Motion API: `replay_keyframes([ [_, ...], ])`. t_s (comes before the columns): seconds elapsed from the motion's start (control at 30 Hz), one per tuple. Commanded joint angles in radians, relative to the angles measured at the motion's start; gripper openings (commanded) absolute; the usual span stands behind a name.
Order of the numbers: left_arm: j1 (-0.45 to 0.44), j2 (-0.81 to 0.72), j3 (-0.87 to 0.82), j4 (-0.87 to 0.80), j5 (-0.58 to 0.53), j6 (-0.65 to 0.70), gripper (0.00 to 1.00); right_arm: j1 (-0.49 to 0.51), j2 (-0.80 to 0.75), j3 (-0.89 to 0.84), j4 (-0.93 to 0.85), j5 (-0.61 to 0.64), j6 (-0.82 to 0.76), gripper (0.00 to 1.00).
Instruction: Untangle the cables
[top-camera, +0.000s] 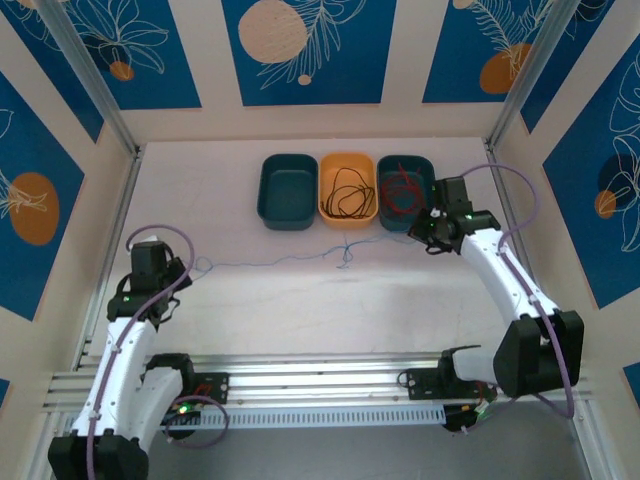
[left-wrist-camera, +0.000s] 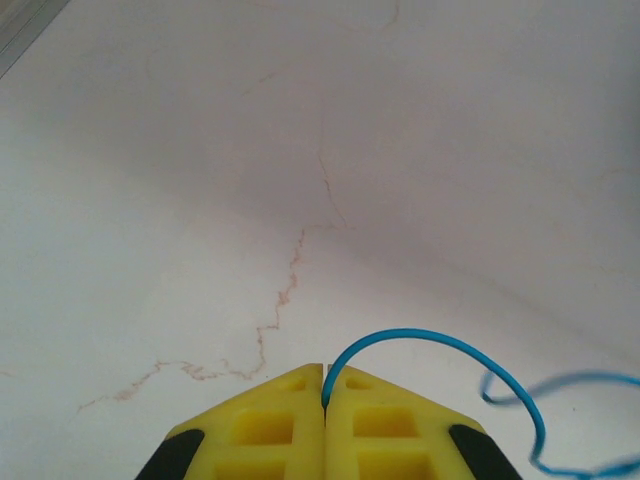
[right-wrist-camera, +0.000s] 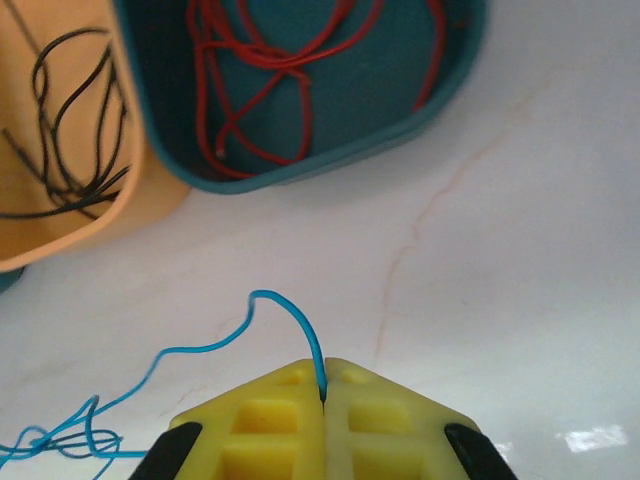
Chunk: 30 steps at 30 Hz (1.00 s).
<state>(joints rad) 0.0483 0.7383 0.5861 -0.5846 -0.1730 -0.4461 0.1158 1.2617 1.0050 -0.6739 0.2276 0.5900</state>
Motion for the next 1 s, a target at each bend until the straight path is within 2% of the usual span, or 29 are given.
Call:
replay_keyframes([
  [0.0, 0.051, -0.014, -0.016, 0.024, 0.052, -0.033, 0.00, -0.062, -0.054, -0.034, -0.016, -0.044, 0.032, 0.00],
  [0.47, 0.220, -0.061, -0.018, 0.018, 0.075, -0.085, 0.00, -0.324, -0.164, -0.055, -0.036, -0.077, 0.022, 0.00],
  [0.83, 0.290, -0.067, -0.014, 0.027, 0.087, -0.100, 0.00, -0.495, -0.217, -0.042, -0.061, -0.109, -0.004, 0.00],
  [0.97, 0.294, -0.062, -0.013, 0.058, 0.163, -0.092, 0.00, -0.502, -0.227, -0.045, -0.043, -0.190, -0.012, 0.00],
])
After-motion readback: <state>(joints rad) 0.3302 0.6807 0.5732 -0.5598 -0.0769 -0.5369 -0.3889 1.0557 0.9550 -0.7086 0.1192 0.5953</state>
